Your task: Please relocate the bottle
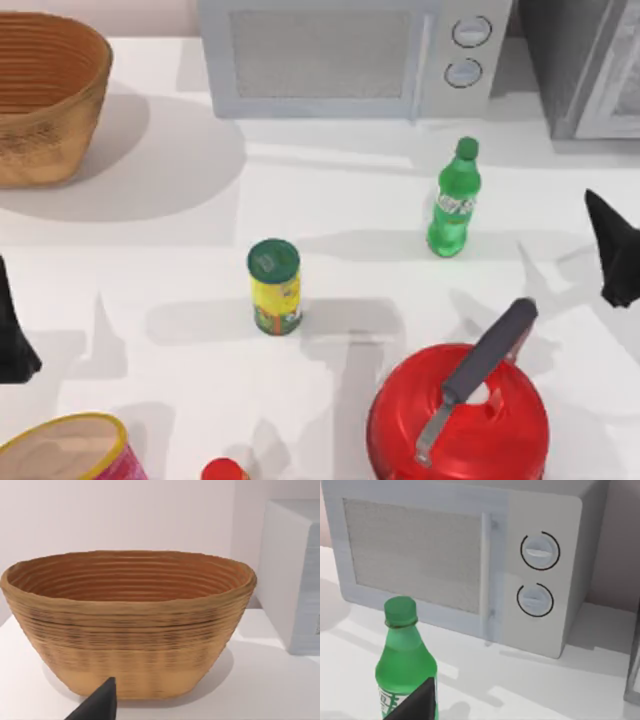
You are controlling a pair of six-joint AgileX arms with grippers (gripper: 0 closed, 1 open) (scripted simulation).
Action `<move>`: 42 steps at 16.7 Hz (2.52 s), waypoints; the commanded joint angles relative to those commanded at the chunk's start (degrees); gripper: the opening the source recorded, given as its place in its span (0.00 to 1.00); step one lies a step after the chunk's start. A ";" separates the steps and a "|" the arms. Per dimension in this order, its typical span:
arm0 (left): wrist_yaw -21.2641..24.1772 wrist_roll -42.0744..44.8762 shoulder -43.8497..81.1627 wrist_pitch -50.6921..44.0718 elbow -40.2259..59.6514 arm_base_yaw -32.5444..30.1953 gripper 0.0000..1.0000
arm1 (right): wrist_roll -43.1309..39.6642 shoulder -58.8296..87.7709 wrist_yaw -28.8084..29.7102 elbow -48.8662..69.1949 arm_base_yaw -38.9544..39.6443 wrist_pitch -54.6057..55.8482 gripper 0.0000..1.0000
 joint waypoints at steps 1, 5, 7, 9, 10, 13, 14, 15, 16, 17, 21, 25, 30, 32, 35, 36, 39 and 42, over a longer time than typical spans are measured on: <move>0.00 0.00 0.00 0.00 0.00 0.00 1.00 | -0.10 5.14 -1.37 0.95 0.06 4.04 1.00; 0.00 0.00 0.00 0.00 0.00 0.00 1.00 | -0.49 23.89 -6.66 4.61 0.52 19.15 1.00; 0.00 0.00 0.00 0.00 0.00 0.00 1.00 | -0.68 31.92 -9.12 6.12 0.94 25.58 1.00; 0.00 0.00 0.00 0.00 0.00 0.00 1.00 | -0.87 38.73 -11.35 7.30 1.50 30.92 1.00; 0.00 0.00 0.00 0.00 0.00 0.00 1.00 | -0.96 41.64 -12.36 7.77 1.80 33.16 1.00; 0.00 0.00 0.00 0.00 0.00 0.00 1.00 | -1.16 48.00 -14.75 8.69 2.71 38.00 1.00; 0.00 0.00 0.00 0.00 0.00 0.00 1.00 | -1.19 49.16 -15.24 8.84 2.94 38.88 1.00; 0.00 0.00 0.00 0.00 0.00 0.00 1.00 | -1.21 49.85 -15.53 8.92 3.08 39.40 1.00; 0.00 0.00 0.00 0.00 0.00 0.00 1.00 | -1.21 50.06 -15.62 8.95 3.13 39.56 1.00; 0.00 0.00 0.00 0.00 0.00 0.00 1.00 | -1.21 50.06 -15.62 8.95 3.13 39.56 1.00; 0.00 0.00 0.00 0.00 0.00 0.00 1.00 | -1.19 49.95 -15.47 8.89 2.91 39.33 1.00; 0.00 0.00 0.00 0.00 0.00 0.00 1.00 | -0.82 51.83 -12.78 14.52 5.84 36.06 1.00; 0.00 0.00 0.00 0.00 0.00 0.00 1.00 | -0.11 55.89 -6.99 25.59 11.73 29.27 1.00; 0.00 0.00 0.00 0.00 0.00 0.00 1.00 | 0.06 56.91 -5.38 28.57 13.33 27.40 1.00; 0.00 0.00 0.00 0.00 0.00 0.00 1.00 | 0.10 57.17 -4.96 29.29 13.76 26.90 1.00; 0.00 0.00 0.00 0.00 0.00 0.00 1.00 | 0.10 57.17 -4.96 29.29 13.76 26.90 1.00; 0.00 0.00 0.00 0.00 0.00 0.00 1.00 | 0.10 57.17 -4.96 29.29 13.76 26.90 0.85; 0.00 0.00 0.00 0.00 0.00 0.00 1.00 | 0.10 57.17 -4.96 29.29 13.76 26.90 0.62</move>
